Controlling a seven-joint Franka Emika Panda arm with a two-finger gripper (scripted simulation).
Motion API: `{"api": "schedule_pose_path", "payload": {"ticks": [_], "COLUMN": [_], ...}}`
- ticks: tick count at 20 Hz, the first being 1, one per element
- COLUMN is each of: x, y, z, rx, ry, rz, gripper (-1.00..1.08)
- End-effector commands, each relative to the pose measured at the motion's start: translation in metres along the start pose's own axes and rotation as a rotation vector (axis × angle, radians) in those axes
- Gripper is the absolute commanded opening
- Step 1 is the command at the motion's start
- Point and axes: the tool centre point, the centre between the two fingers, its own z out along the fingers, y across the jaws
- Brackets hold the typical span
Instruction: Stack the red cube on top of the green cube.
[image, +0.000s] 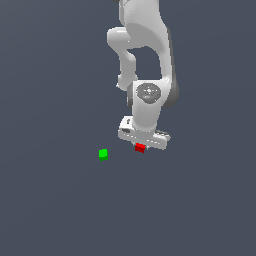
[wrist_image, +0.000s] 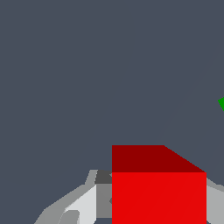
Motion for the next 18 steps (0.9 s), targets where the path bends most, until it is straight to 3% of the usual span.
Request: {"api": "schedule_pose_path", "payload": {"ticks": [1, 10, 18], "x": [0.000, 0.002, 0.016], "y": [0.000, 0.006, 0.054], "z": [-0.010, -0.012, 0.004], "rx": [0.000, 0.000, -0.001], "ry": [-0.001, 0.000, 0.000], "rz": [0.000, 0.000, 0.000], "gripper": [-1.00, -1.00, -1.00]}}
